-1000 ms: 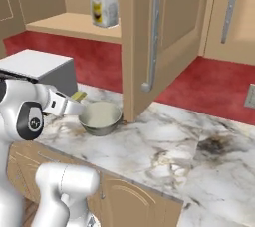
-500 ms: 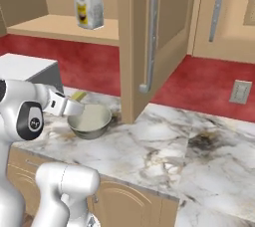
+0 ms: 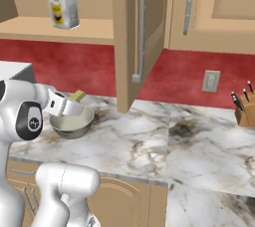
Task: Pick the egg and butter from the fridge and place them by the bowl for mixing.
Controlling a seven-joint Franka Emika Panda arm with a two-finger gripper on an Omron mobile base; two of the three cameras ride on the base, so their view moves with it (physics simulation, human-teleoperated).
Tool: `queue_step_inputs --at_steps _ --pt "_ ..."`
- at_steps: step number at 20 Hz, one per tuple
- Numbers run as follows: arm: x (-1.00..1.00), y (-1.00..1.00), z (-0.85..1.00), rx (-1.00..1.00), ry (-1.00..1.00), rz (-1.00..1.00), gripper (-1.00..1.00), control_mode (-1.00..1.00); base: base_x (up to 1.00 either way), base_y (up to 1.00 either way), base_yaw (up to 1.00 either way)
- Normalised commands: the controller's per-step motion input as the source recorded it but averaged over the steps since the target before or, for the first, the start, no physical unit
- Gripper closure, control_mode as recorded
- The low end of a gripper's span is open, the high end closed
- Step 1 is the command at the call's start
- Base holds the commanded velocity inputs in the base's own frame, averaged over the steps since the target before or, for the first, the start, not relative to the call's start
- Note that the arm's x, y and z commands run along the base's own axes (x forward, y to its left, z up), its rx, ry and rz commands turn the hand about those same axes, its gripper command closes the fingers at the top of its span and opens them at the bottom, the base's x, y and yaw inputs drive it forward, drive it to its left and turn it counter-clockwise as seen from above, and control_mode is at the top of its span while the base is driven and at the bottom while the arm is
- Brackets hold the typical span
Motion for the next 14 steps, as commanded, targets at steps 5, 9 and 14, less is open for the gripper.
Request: queue_step_inputs --at_steps 5,9,14 --pt "0.00 0.00 0.00 0.00 0.00 0.00 1.00 1.00 0.00 -0.02 -0.04" --pt "0.00 -0.03 0.00 0.00 0.00 0.00 1.00 -1.00 0.00 0.00 0.00" --pt "0.19 -0.24 -0.19 0.04 0.21 0.01 1.00 -1.00 0.00 0.00 0.00"
